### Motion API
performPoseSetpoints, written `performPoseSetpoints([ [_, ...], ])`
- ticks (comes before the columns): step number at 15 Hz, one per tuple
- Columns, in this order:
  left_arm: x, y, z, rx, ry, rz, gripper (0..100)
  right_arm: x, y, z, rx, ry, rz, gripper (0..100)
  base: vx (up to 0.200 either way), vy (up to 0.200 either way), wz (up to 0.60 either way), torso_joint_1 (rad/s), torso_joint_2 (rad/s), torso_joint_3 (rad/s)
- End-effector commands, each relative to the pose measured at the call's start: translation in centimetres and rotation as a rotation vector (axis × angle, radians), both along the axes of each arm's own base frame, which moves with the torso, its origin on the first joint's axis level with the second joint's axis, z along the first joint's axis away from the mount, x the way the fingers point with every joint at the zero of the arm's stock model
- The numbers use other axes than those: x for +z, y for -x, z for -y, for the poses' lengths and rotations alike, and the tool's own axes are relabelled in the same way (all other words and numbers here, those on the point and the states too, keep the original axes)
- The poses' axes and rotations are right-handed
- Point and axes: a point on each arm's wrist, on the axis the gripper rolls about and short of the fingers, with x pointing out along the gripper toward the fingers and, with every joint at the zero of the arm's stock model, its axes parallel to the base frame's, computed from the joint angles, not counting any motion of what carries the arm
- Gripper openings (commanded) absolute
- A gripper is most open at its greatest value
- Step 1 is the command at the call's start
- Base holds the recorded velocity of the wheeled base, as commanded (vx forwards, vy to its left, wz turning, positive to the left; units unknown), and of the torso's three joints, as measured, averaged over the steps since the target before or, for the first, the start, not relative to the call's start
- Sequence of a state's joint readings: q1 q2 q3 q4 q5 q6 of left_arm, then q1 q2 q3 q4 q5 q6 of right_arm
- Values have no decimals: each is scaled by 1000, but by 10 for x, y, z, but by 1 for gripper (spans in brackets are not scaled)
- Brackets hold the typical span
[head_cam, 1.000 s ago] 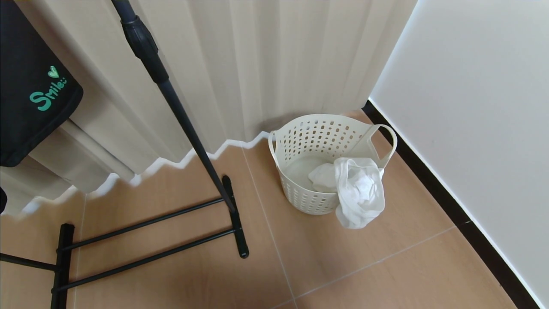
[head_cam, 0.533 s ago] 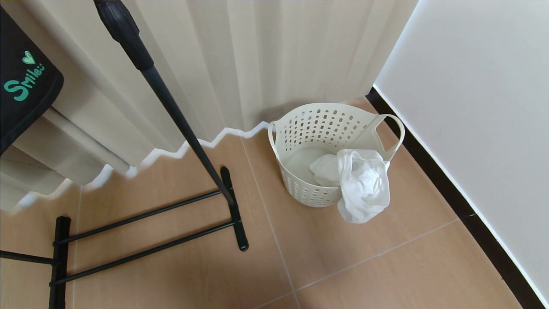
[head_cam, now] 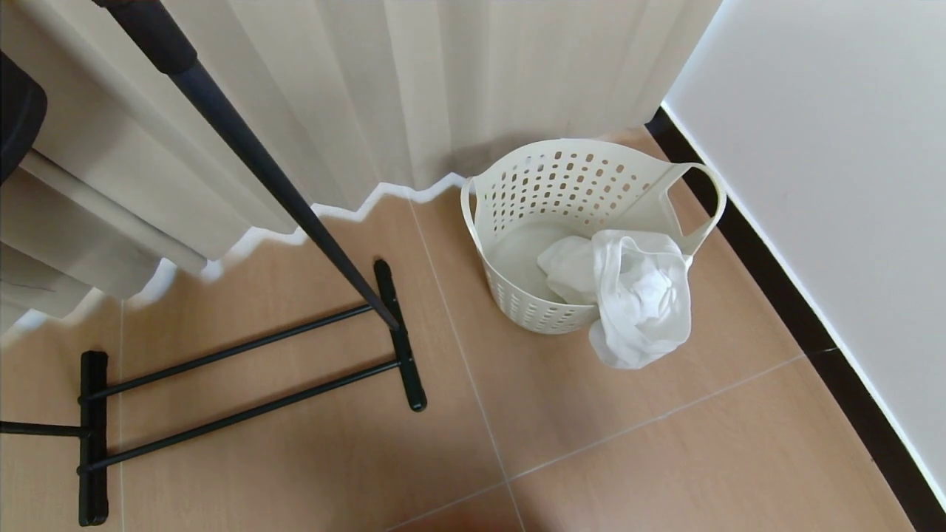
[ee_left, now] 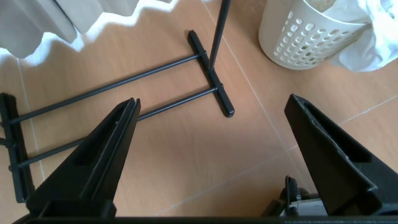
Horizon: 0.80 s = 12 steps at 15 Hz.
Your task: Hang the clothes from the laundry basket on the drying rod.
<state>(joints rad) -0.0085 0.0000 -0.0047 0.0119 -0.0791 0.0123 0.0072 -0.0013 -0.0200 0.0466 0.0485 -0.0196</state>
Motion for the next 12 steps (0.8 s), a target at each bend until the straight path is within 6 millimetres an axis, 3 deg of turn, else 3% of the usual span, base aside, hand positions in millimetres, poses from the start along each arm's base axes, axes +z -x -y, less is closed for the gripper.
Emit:
performPoseSetpoints([
  [1, 0, 0, 0, 0, 0, -2, 100, 0, 0, 0, 1, 2, -2, 100, 0, 0, 0, 2, 7, -203],
  [4, 0, 0, 0, -1, -1, -2, 100, 3, -10, 0, 30, 46, -128, 100, 0, 0, 0, 1, 1, -133],
  [6, 0, 0, 0, -4, -3, -2, 100, 24, -29, -2, 165, 78, -217, 100, 0, 0, 0, 0, 0, 0],
  [7, 0, 0, 0, -4, -3, -2, 100, 43, -45, -5, 221, 117, -274, 100, 0, 0, 0, 0, 0, 0],
  [9, 0, 0, 0, -4, -5, -2, 100, 61, -72, -11, 265, 165, -362, 100, 0, 0, 0, 0, 0, 0],
  [10, 0, 0, 0, -4, -5, -2, 100, 76, -99, -16, 283, 227, -420, 100, 0, 0, 0, 0, 0, 0],
  [12, 0, 0, 0, -3, -3, -2, 100, 88, -132, -22, 324, 362, -462, 100, 0, 0, 0, 0, 0, 0],
])
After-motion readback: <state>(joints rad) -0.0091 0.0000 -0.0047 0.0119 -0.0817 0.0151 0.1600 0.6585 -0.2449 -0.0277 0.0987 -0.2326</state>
